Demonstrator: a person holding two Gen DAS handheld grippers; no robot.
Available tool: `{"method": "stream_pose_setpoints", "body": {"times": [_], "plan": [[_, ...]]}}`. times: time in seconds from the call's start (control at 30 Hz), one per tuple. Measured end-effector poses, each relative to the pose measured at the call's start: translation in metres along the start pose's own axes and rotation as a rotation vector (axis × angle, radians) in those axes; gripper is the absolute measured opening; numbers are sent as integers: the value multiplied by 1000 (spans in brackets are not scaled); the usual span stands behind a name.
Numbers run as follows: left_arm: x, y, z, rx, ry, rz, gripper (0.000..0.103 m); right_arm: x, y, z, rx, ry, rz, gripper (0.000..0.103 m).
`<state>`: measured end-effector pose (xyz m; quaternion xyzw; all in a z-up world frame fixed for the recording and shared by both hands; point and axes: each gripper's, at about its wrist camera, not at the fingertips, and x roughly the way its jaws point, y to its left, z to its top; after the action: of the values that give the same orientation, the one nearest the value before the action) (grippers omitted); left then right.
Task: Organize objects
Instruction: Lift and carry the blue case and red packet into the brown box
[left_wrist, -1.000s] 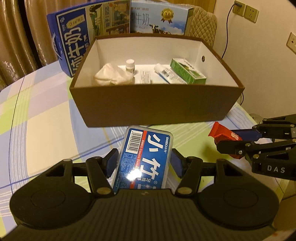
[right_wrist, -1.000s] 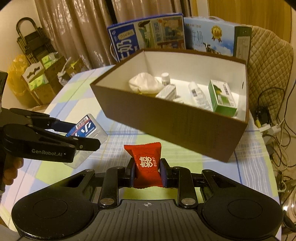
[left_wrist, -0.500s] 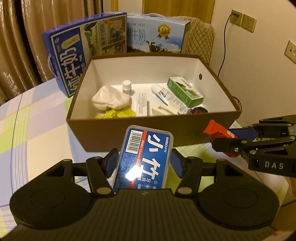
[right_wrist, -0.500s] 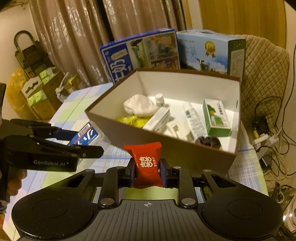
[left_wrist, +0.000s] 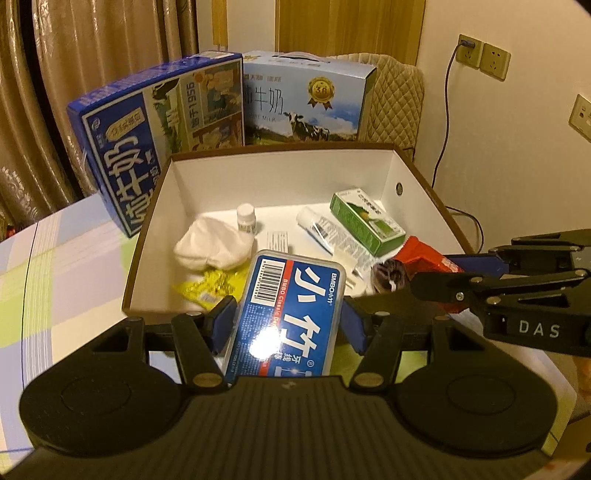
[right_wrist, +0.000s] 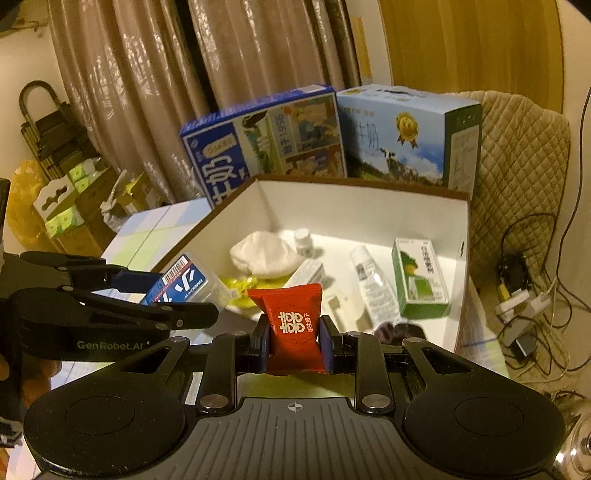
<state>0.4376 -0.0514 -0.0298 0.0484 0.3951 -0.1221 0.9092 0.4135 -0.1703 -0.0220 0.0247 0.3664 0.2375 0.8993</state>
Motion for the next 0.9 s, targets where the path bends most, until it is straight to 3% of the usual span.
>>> {"method": "stream_pose_setpoints", "body": {"times": [0.9], "plan": [[67,12,65,17,9,15,57,61,-47,49,70,18,-37,24]]}}
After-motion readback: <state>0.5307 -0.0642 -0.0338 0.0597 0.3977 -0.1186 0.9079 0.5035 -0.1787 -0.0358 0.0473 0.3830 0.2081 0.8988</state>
